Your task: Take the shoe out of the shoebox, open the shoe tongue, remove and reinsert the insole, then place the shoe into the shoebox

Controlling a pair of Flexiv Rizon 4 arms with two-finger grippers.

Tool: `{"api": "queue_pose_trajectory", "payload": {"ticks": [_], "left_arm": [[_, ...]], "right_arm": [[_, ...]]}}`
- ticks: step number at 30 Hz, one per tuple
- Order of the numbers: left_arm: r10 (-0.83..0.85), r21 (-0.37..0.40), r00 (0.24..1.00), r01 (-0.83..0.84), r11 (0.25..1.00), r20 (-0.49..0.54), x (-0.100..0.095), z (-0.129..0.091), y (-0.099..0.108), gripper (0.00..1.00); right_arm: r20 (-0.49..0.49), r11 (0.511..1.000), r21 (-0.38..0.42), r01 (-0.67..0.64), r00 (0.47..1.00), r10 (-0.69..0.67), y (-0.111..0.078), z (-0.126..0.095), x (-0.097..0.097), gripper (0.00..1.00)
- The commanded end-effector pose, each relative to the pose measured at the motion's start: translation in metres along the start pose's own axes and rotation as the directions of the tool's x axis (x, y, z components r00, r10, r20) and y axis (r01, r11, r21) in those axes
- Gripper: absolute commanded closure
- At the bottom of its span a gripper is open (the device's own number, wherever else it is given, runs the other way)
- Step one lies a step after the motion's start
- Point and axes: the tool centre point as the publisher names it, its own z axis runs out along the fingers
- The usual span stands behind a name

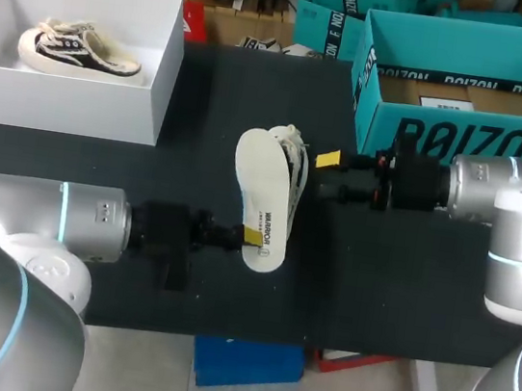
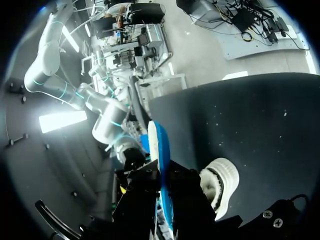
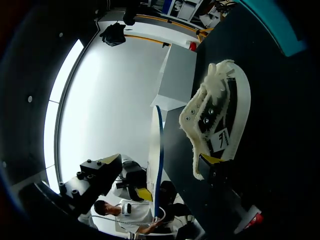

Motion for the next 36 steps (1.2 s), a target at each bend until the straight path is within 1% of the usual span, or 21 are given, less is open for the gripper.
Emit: {"api": "queue_pose_trajectory", "payload": {"ticks": [1,2,5,7,10,15,22,36], "left_arm": [[0.002,-0.004,1.000,-0.002,1.000,-0.006,-0.001,0.001,0.000,1.00],[0.002,-0.004,1.000,-0.002,1.000,-0.006,-0.001,0.001,0.000,1.00],[0.002,-0.004,1.000,-0.002,1.000,-0.006,-0.001,0.001,0.000,1.00],[0.002,-0.004,1.000,-0.002,1.000,-0.006,-0.001,0.001,0.000,1.00],[0.002,-0.004,1.000,-0.002,1.000,-0.006,-0.001,0.001,0.000,1.00],[0.002,-0.004,1.000,-0.002,1.000,-0.006,-0.001,0.001,0.000,1.00],[0.002,-0.004,1.000,-0.002,1.000,-0.006,-0.001,0.001,0.000,1.00],[0.002,-0.004,1.000,-0.002,1.000,-0.006,-0.001,0.001,0.000,1.00]], "right_arm": [[0.002,1.000,-0.002,-0.001,1.000,0.001,0.000,0.002,0.000,0.00],[0.002,1.000,-0.002,-0.001,1.000,0.001,0.000,0.002,0.000,0.00],[-0.009,0.999,0.035,0.006,1.000,-0.006,0.001,0.008,0.001,0.00],[-0.019,0.999,0.052,0.006,1.000,-0.005,-0.001,0.014,0.002,0.00],[-0.028,0.997,0.076,0.003,1.000,-0.001,-0.006,0.024,-0.002,0.00],[-0.041,0.996,0.088,-0.004,0.999,0.007,-0.013,0.036,-0.005,0.00],[-0.054,0.994,0.105,-0.005,0.998,0.011,-0.017,0.049,-0.005,0.00],[-0.043,0.986,0.166,0.009,0.999,-0.002,-0.021,0.067,0.005,0.00]]}}
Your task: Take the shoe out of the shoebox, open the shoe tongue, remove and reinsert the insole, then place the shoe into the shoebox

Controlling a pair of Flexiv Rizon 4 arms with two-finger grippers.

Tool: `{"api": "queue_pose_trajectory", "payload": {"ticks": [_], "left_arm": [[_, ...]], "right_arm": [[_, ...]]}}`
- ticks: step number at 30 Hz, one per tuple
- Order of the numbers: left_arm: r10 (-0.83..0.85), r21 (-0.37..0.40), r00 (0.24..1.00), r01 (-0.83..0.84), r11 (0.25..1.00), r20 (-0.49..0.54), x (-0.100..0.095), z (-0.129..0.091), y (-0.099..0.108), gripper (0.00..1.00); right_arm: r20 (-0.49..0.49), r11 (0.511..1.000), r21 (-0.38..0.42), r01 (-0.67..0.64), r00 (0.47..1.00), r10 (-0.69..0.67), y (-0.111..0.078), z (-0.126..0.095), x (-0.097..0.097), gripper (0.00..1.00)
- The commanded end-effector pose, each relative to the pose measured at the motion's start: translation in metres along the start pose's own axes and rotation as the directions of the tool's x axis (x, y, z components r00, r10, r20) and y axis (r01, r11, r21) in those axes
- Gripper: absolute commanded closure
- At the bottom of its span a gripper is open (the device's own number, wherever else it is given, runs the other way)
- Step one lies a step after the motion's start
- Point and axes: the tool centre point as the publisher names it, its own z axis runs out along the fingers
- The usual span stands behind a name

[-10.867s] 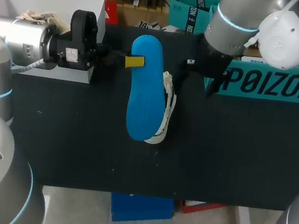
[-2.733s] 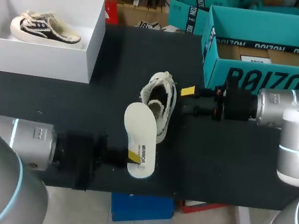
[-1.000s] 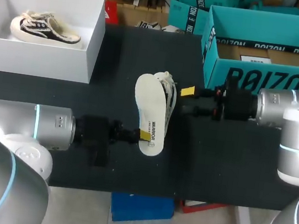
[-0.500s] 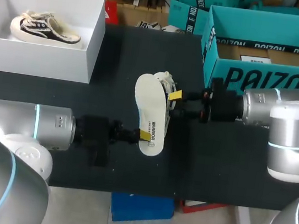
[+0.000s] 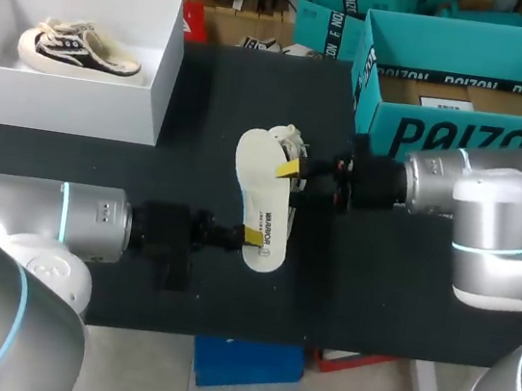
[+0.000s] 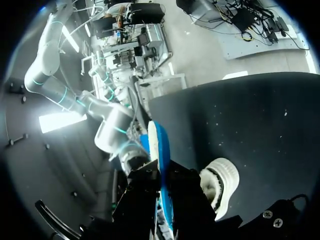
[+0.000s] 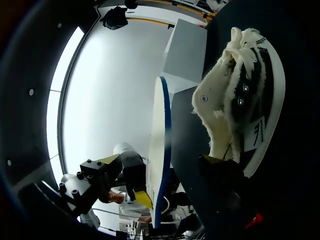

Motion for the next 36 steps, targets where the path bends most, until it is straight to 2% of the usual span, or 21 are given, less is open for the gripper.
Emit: {"api": "queue_pose_trajectory", "payload": {"ticks": [1,3,5,7,9,13,14,15,16,35,36], "left_arm": [[0.001,-0.003,1.000,-0.001,1.000,-0.006,-0.0011,0.0009,-0.0005,1.00],[0.001,-0.003,1.000,-0.001,1.000,-0.006,-0.0011,0.0009,-0.0005,1.00],[0.001,-0.003,1.000,-0.001,1.000,-0.006,-0.0011,0.0009,-0.0005,1.00],[0.001,-0.003,1.000,-0.001,1.000,-0.006,-0.0011,0.0009,-0.0005,1.00],[0.001,-0.003,1.000,-0.001,1.000,-0.006,-0.0011,0.0009,-0.0005,1.00],[0.001,-0.003,1.000,-0.001,1.000,-0.006,-0.0011,0.0009,-0.0005,1.00],[0.001,-0.003,1.000,-0.001,1.000,-0.006,-0.0011,0.0009,-0.0005,1.00],[0.001,-0.003,1.000,-0.001,1.000,-0.006,-0.0011,0.0009,-0.0005,1.00],[0.001,-0.003,1.000,-0.001,1.000,-0.006,-0.0011,0.0009,-0.0005,1.00],[-0.003,-0.004,1.000,0.003,1.000,-0.010,-0.0004,0.0005,-0.0018,1.00],[-0.013,-0.008,1.000,0.013,1.000,-0.025,0.0001,0.0002,-0.0024,0.07]], "right_arm": [[0.008,1.000,0.016,-0.002,1.000,0.002,0.0045,0.0054,0.0012,0.00],[0.011,1.000,0.020,-0.002,1.000,0.002,0.0047,0.0055,0.0014,0.00],[0.014,1.000,0.023,-0.002,1.000,0.002,0.0054,0.0054,0.0016,0.15],[0.018,1.000,0.028,-0.002,1.000,0.001,0.0060,0.0056,0.0022,0.26],[0.021,1.000,0.031,-0.002,1.000,0.001,0.0064,0.0058,0.0030,0.51],[0.026,0.999,0.039,-0.004,1.000,0.003,0.0069,0.0056,0.0029,0.64],[0.026,0.999,0.040,-0.005,1.000,0.004,0.0071,0.0062,0.0024,0.71],[0.027,0.999,0.042,-0.006,1.000,0.005,0.0072,0.0066,0.0017,0.83],[0.028,0.999,0.046,-0.008,1.000,0.007,0.0073,0.0071,0.0007,1.00],[0.030,0.998,0.058,-0.010,1.000,0.008,0.0071,0.0089,-0.0005,1.00],[0.030,0.998,0.058,-0.010,1.000,0.008,0.0071,0.0089,-0.0005,1.00]]}}
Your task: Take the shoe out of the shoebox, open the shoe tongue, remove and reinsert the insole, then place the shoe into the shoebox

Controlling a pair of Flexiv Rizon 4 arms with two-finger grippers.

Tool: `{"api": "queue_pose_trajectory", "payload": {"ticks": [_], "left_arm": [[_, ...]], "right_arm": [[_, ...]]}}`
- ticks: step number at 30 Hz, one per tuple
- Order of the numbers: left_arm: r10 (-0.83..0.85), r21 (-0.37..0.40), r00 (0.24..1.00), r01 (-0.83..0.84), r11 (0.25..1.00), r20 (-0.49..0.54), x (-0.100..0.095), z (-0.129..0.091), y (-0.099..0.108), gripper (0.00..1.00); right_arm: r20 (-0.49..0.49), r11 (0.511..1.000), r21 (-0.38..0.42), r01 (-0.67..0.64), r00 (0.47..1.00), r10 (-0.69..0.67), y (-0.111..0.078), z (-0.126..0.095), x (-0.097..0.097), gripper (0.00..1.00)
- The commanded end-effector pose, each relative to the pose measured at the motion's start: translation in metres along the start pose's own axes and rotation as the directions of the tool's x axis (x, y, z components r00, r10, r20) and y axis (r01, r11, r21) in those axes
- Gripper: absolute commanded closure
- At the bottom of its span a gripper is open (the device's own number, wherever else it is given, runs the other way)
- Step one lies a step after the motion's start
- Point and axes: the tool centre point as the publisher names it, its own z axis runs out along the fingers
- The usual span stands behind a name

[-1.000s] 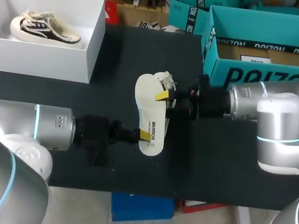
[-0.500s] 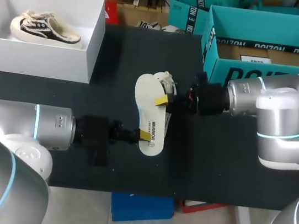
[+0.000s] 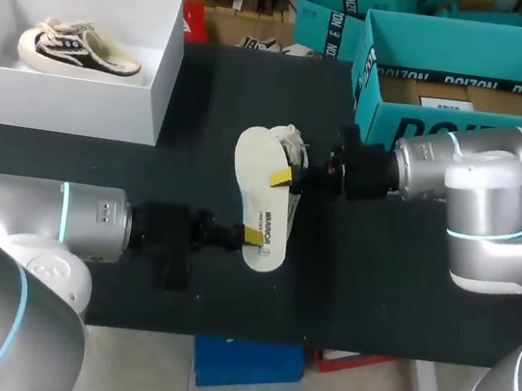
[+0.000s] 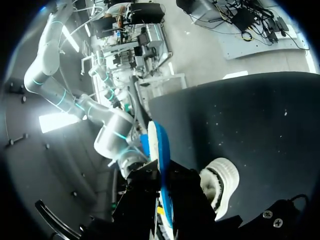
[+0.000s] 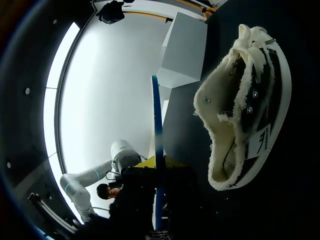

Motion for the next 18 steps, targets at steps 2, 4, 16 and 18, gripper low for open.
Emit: {"api": "queue_pose_trajectory", "payload": {"ticks": [2,4,16,18], "left_arm": [[-0.021,-0.018,0.999,0.020,1.000,-0.049,0.001,-0.001,-0.003,0.00],[-0.035,-0.028,0.995,0.032,0.999,-0.097,0.000,-0.004,-0.004,0.00],[-0.115,-0.081,0.787,0.083,0.993,-0.607,-0.036,-0.087,0.026,0.00],[-0.102,-0.077,0.759,0.068,0.995,-0.643,-0.047,-0.100,0.032,0.00]], "right_arm": [[0.001,1.000,0.001,-0.002,1.000,0.002,0.001,0.001,0.000,1.00],[0.001,1.000,0.001,-0.002,1.000,0.002,0.001,0.001,0.000,1.00],[0.001,1.000,0.001,-0.002,1.000,0.002,0.001,0.001,0.000,1.00],[0.001,1.000,0.001,-0.002,1.000,0.002,0.001,0.001,0.000,1.00]]}}
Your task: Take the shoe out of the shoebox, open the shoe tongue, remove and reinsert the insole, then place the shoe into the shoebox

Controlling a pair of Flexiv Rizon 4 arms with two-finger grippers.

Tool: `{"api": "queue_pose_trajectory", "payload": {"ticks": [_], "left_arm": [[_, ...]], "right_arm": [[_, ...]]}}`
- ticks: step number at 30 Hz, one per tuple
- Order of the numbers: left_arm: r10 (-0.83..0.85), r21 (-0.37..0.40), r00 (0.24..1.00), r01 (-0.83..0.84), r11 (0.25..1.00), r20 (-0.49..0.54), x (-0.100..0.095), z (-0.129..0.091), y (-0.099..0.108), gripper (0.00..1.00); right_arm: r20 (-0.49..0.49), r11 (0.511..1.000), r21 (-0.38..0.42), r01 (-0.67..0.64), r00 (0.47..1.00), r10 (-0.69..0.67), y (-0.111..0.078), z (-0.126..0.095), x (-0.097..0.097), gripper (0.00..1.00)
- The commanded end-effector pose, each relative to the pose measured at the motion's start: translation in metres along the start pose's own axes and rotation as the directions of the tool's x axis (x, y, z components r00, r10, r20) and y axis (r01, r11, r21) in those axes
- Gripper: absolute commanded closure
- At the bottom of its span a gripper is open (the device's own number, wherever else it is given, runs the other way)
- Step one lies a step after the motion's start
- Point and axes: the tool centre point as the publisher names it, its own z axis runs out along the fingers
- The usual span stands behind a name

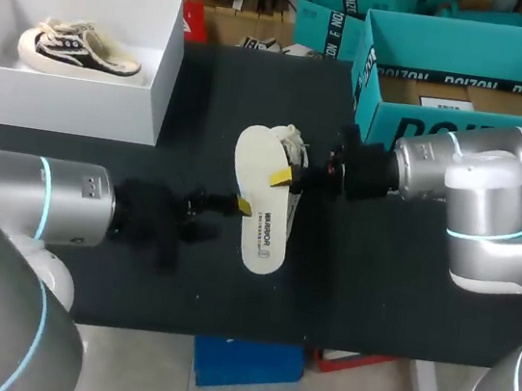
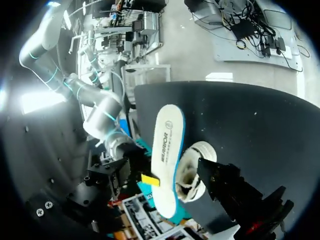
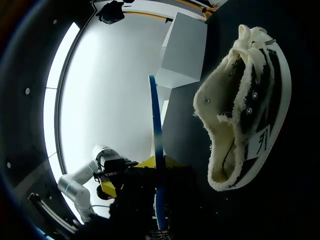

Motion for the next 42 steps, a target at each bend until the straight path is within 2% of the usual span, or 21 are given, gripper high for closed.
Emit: {"api": "queue_pose_trajectory", "payload": {"ticks": [1,5,13,22,26,27,35,38,42], "left_arm": [[0.051,0.046,0.885,-0.033,0.998,-0.463,-0.022,-0.061,0.015,0.00],[0.070,0.084,0.842,-0.029,0.996,-0.534,-0.031,-0.072,0.017,0.00],[0.115,0.156,0.763,-0.018,0.988,-0.636,-0.042,-0.073,0.013,0.00],[0.219,0.247,0.682,-0.058,0.967,-0.698,-0.073,-0.059,0.010,0.00],[0.265,0.278,0.627,-0.080,0.957,-0.732,-0.081,-0.049,0.008,0.00],[0.275,0.280,0.605,-0.087,0.956,-0.747,-0.082,-0.046,0.007,0.00],[0.301,0.291,0.570,-0.111,0.950,-0.765,-0.084,-0.024,-0.003,0.00],[0.291,0.253,0.597,-0.150,0.956,-0.748,-0.086,-0.018,-0.007,0.00],[0.291,0.253,0.597,-0.150,0.956,-0.748,-0.086,-0.018,-0.007,0.00]], "right_arm": [[0.002,1.000,0.001,-0.002,1.000,0.002,0.001,0.001,0.000,1.00],[0.002,1.000,0.001,-0.002,1.000,0.002,0.001,0.001,0.000,1.00],[0.002,1.000,0.001,-0.002,1.000,0.002,0.001,0.001,0.000,1.00],[0.002,1.000,0.001,-0.002,1.000,0.002,0.001,0.001,0.000,1.00],[0.002,1.000,0.001,-0.002,1.000,0.002,0.001,0.001,0.000,1.00],[0.002,1.000,0.001,-0.002,1.000,0.002,0.001,0.001,0.000,1.00],[0.002,1.000,0.001,-0.002,1.000,0.002,0.001,0.001,0.000,1.00],[0.002,1.000,0.001,-0.002,1.000,0.002,0.001,0.001,0.000,1.00],[0.002,1.000,0.001,-0.002,1.000,0.002,0.001,0.001,0.000,1.00]]}}
